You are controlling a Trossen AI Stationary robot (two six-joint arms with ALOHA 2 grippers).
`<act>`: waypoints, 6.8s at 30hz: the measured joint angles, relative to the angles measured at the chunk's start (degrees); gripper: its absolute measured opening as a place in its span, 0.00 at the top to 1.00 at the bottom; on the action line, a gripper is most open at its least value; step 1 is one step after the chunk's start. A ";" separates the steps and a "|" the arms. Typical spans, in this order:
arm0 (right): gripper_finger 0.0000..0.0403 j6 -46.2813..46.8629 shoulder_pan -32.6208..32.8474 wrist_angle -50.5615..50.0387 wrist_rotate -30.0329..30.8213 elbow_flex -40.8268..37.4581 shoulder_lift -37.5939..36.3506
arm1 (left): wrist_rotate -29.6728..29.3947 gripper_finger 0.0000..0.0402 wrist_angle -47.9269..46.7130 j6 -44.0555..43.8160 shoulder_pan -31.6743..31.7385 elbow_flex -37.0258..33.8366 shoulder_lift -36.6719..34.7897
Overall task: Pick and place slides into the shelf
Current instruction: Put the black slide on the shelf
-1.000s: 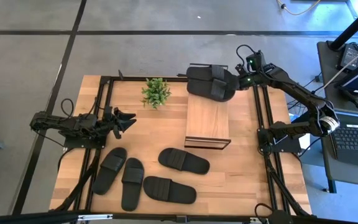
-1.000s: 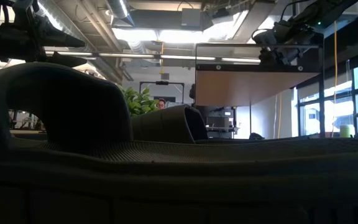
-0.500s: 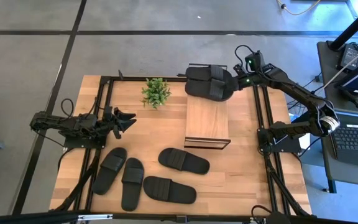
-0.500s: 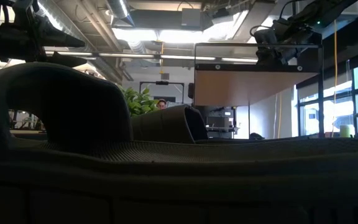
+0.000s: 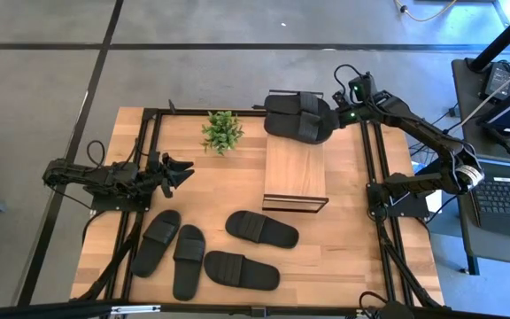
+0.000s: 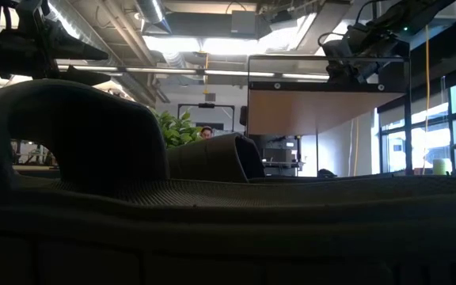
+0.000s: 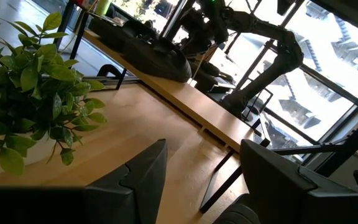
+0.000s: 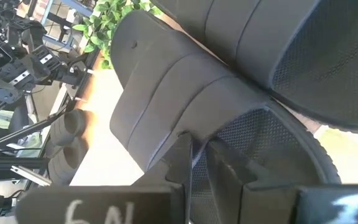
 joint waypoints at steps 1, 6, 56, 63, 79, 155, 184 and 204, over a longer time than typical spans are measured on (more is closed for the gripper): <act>0.88 -0.04 0.00 -0.01 0.01 0.00 0.00 | 0.00 0.52 -0.01 0.00 0.01 0.00 0.01; 0.88 -1.76 0.00 -0.04 0.02 0.00 0.00 | 0.00 0.52 -0.01 0.00 0.00 -0.01 0.01; 0.59 -28.98 0.02 -3.10 2.27 -0.09 -0.02 | 0.00 0.52 0.01 -0.11 -0.01 0.00 -0.01; 0.59 -28.69 0.27 -3.37 3.64 -0.09 -0.02 | 0.00 0.52 0.01 -0.09 0.00 -0.01 0.00; 0.59 -33.16 1.95 -3.36 3.89 0.10 -0.07 | 0.00 0.52 0.01 -0.09 0.00 -0.02 0.00; 0.59 -44.73 8.76 -14.47 27.80 15.03 5.49 | -0.02 0.52 0.00 0.04 0.00 -0.01 0.00; 0.59 -27.97 17.36 -19.71 8.90 21.67 -6.84 | -0.02 0.52 0.00 0.11 0.00 0.00 -0.01; 0.59 -11.88 51.79 -13.27 20.29 21.73 -8.10 | -0.02 0.52 0.05 0.05 0.01 -0.01 0.00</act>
